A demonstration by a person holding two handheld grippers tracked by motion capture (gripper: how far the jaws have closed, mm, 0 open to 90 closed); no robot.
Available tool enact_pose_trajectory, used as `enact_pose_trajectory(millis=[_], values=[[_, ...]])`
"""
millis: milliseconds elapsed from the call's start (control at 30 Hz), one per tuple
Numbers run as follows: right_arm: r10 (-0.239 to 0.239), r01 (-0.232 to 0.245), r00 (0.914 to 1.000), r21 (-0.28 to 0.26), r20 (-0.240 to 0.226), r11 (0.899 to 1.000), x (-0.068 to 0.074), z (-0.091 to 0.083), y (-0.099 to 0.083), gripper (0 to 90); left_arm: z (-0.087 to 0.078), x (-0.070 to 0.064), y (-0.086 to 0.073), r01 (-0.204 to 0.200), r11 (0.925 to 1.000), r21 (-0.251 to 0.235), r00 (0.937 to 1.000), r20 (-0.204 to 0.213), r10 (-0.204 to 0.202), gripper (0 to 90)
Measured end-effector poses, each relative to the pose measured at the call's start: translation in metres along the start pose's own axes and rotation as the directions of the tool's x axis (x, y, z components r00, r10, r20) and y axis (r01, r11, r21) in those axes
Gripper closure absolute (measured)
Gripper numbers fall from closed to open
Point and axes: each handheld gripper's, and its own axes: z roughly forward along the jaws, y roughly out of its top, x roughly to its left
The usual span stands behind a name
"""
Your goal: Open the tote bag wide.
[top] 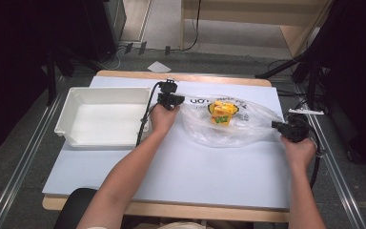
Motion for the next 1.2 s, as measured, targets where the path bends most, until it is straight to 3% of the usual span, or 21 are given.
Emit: enact_pose_trajectory(millis=[167,300,500,667,733,967,1067,1200], values=[[-0.007,0.006,0.9983,-0.018,-0.057,1.0,0.009,-0.008,0.009,81.9,-0.013,-0.006,0.005,-0.029,0.9995,-0.016,0.9985,0.046,0.03,64.8],[-0.039,0.038,0.9964,-0.017,-0.075,0.999,0.019,-0.016,0.016,77.5,-0.024,-0.015,0.01,-0.069,0.9973,-0.025,0.9949,0.072,0.071,56.1],[-0.079,0.077,0.9897,-0.019,-0.12,0.997,0.034,-0.024,0.025,69.6,-0.038,-0.029,0.017,-0.11,0.9931,-0.041,0.9858,0.123,0.114,52.8],[-0.109,0.103,0.9827,-0.048,-0.15,0.993,0.048,-0.033,0.034,76.3,-0.048,-0.035,0.02,-0.107,0.9925,-0.06,0.9802,0.161,0.115,52.9],[-0.114,0.107,0.9821,-0.049,-0.15,0.993,0.052,-0.036,0.036,80.4,-0.051,-0.037,0.02,-0.12,0.9909,-0.06,0.9779,0.165,0.129,56.1],[-0.158,0.149,0.9751,-0.065,-0.156,0.987,0.068,-0.035,0.055,90.0,-0.052,-0.054,0.018,-0.164,0.9856,-0.042,0.9695,0.178,0.169,87.1],[-0.187,0.179,0.97,-0.065,-0.155,0.982,0.076,-0.027,0.067,90.0,-0.048,-0.064,0.016,-0.175,0.984,-0.032,0.9654,0.19,0.178,90.0],[-0.207,0.199,0.9655,-0.066,-0.157,0.978,0.086,-0.011,0.08,90.0,-0.043,-0.074,0.012,-0.177,0.9841,-0.021,0.9645,0.196,0.177,90.0]])
